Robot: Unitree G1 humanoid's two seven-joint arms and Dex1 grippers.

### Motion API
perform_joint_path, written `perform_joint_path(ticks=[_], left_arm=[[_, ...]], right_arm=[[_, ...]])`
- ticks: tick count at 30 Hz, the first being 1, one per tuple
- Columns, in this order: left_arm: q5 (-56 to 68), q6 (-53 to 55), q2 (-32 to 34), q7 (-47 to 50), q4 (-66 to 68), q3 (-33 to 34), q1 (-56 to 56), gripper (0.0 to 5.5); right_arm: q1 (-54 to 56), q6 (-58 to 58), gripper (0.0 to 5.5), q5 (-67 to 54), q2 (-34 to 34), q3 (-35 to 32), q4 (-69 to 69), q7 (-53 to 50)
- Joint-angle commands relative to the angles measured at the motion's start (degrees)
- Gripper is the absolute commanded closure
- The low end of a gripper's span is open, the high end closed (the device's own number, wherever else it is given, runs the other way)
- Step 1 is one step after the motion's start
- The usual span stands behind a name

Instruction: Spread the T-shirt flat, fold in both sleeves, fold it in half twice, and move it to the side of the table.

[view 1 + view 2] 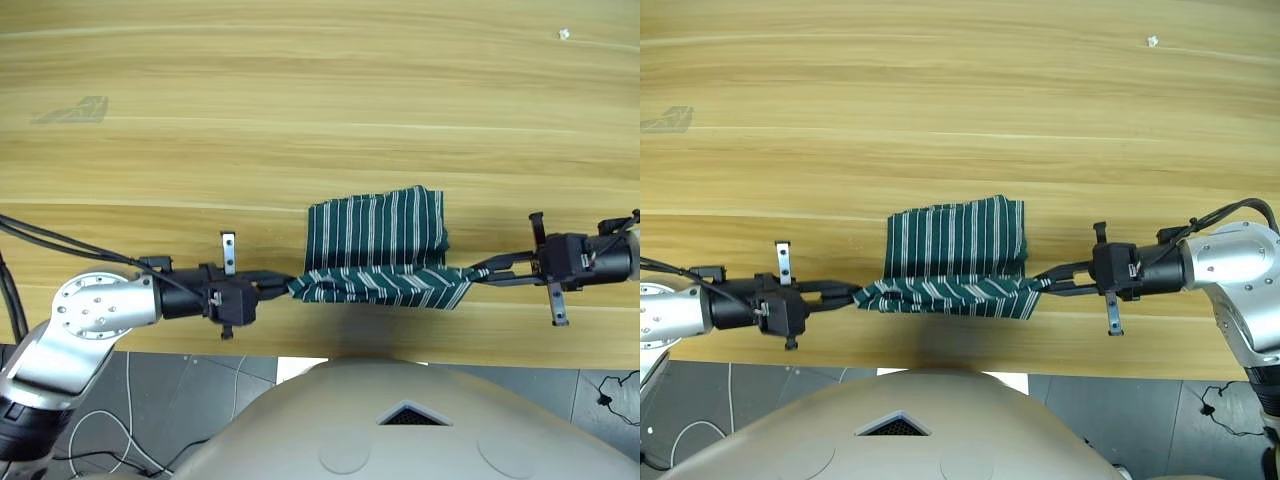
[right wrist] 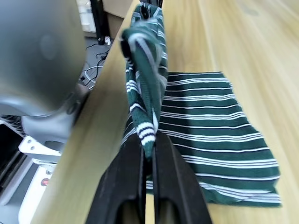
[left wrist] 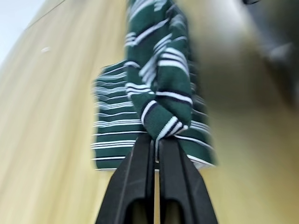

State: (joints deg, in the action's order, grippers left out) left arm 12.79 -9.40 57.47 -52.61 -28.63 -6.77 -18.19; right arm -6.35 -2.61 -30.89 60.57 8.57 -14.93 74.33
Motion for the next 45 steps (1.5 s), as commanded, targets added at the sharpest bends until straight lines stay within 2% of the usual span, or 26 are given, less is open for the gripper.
perform_joint_path(ticks=[1,6,14,15,17,18,24,29,34,37,39,41,45], left_arm=[[-5.78,3.98,-6.79,3.23,7.67,-3.84,10.31,5.50],[-8.27,9.28,-15.61,8.85,17.18,-3.91,20.05,5.50],[-11.30,9.81,-22.61,10.46,25.49,-6.22,25.27,5.50],[-11.69,9.90,-23.31,10.75,26.69,-6.22,25.69,5.19],[-12.16,10.40,-24.64,12.19,28.74,-5.67,26.26,4.89],[-12.58,10.72,-25.61,13.99,30.21,-4.98,26.88,4.76],[-13.28,11.97,-31.45,26.12,38.13,1.02,30.45,3.84],[-12.51,11.49,-34.29,28.94,38.63,2.41,27.37,3.02],[-11.51,10.32,-36.57,31.04,36.40,4.36,24.40,2.22],[-10.23,8.18,-39.10,35.10,31.54,7.82,22.83,1.88],[-9.78,6.03,-41.11,37.78,27.65,9.24,21.60,1.88],[-10.58,4.51,-43.39,40.85,25.19,9.70,20.08,1.88],[-13.05,3.68,-45.25,43.54,23.93,8.51,18.15,1.88]], right_arm=[[7.89,-1.28,5.48,5.95,-7.49,1.43,7.81,-3.15],[17.34,-3.95,5.48,12.59,-14.92,1.83,20.14,-5.63],[23.49,-8.68,5.48,18.94,-21.01,3.47,34.13,-5.07],[23.28,-8.74,5.50,19.43,-21.37,3.44,35.07,-5.25],[23.54,-8.46,5.50,20.13,-22.36,2.75,37.00,-6.59],[23.98,-8.65,5.15,20.60,-22.91,2.31,38.07,-7.76],[25.51,-8.06,4.16,23.89,-24.23,-0.03,42.85,-15.52],[26.53,-7.07,3.25,27.85,-25.33,-0.55,44.97,-22.94],[25.30,-8.34,2.37,25.68,-27.86,-0.78,38.79,-23.03],[23.68,-8.37,1.87,20.91,-33.34,-0.99,30.54,-23.74],[22.19,-8.27,1.46,20.47,-36.46,0.55,26.40,-24.78],[21.73,-7.65,1.42,22.94,-38.57,4.55,25.89,-24.15],[28.08,-17.22,1.42,40.37,-40.60,13.00,38.71,-32.89]])
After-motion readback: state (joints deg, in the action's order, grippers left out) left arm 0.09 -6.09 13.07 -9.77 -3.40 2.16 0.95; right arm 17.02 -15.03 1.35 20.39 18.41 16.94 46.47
